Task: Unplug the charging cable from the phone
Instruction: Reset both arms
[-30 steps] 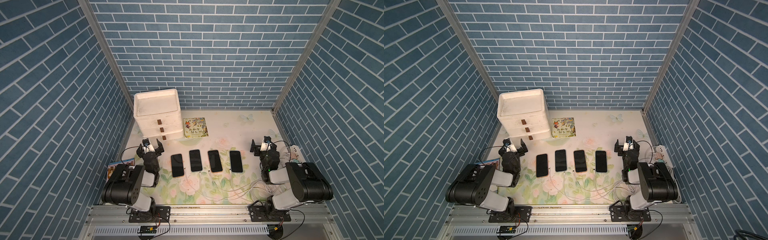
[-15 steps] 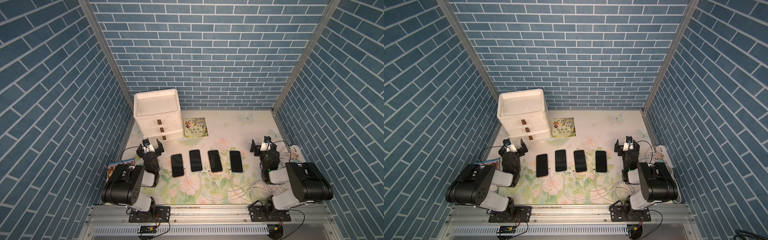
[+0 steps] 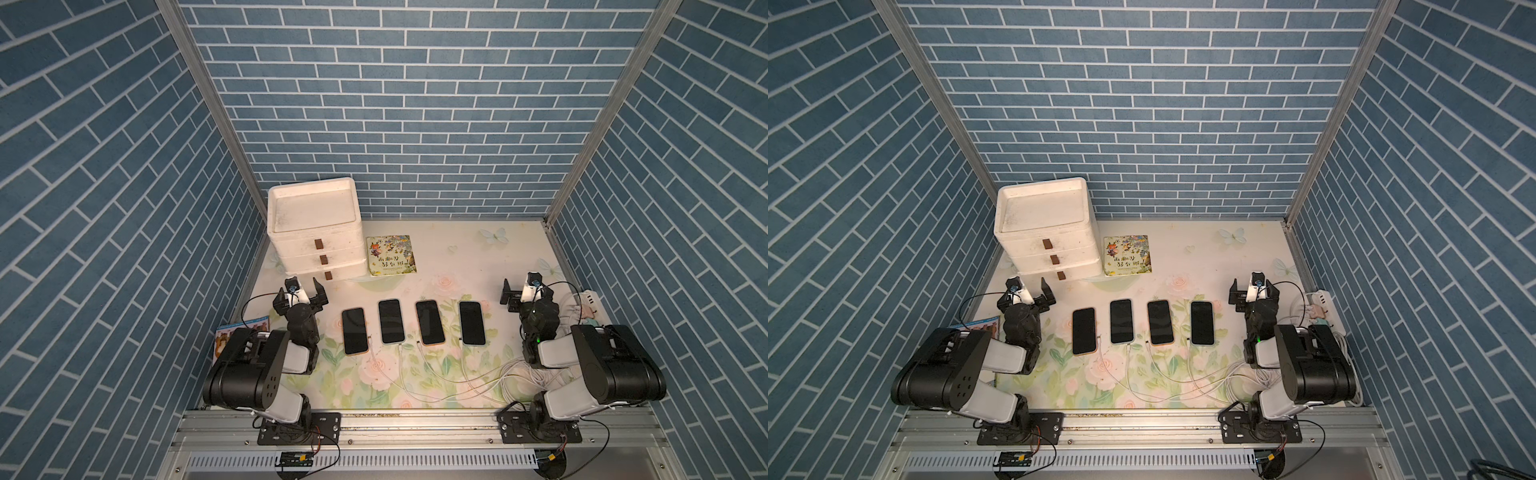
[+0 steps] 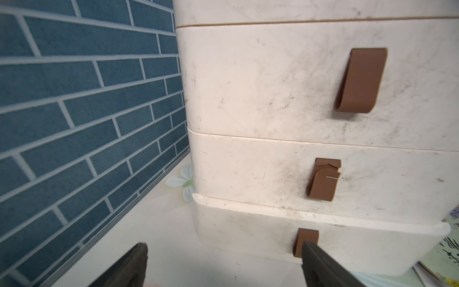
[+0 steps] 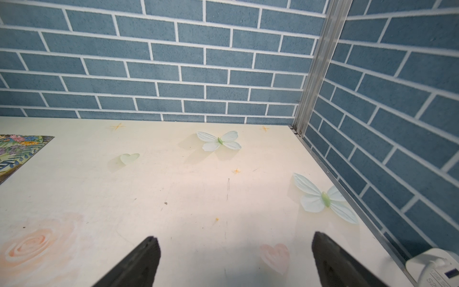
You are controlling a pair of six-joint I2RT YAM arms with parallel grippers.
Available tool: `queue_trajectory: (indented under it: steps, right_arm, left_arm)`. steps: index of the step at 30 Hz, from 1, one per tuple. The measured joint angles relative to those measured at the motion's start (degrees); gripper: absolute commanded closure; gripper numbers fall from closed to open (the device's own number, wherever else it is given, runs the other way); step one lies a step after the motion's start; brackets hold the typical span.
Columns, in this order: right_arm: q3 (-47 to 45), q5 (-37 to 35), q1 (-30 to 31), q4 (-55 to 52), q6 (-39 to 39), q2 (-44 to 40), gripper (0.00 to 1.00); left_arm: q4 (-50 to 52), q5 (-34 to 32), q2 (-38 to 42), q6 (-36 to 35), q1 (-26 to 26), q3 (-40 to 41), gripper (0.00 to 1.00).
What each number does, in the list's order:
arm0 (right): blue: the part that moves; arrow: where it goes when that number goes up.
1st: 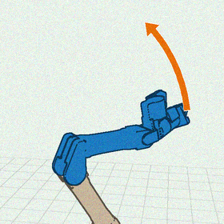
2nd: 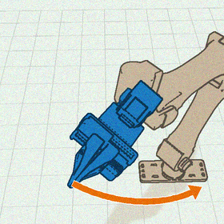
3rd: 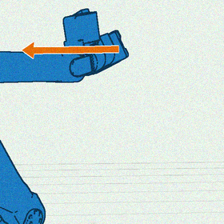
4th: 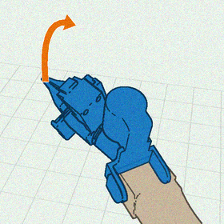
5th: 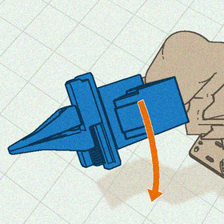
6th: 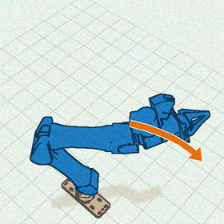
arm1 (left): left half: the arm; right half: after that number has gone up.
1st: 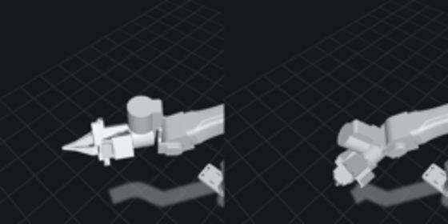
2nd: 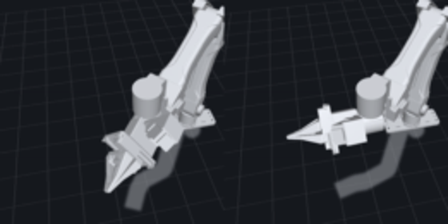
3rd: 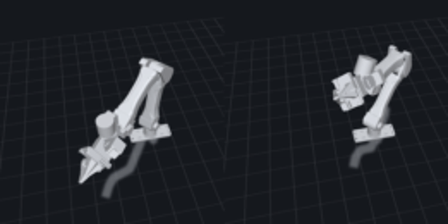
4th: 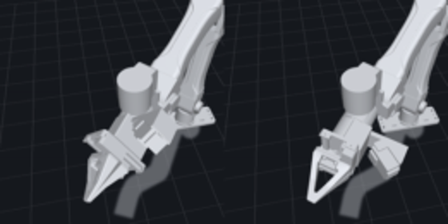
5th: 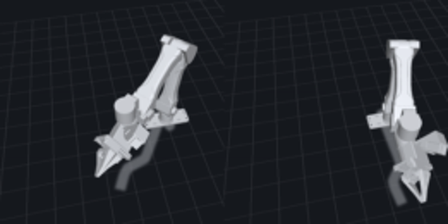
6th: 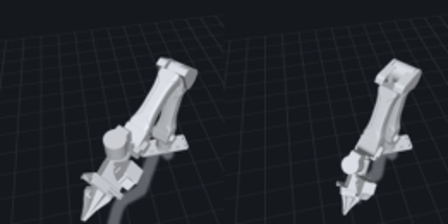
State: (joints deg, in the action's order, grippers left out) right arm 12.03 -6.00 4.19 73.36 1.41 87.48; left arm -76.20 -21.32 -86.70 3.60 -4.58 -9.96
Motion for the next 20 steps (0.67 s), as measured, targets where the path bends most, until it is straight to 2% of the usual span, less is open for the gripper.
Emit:
queue_trajectory:
  steps: [20]
  right_arm:
    - [0.0,0.9,-0.5,0.0,0.0,0.0,0.0]
  left_arm:
    - [0.0,0.0,0.0,0.0,0.0,0.0,0.0]
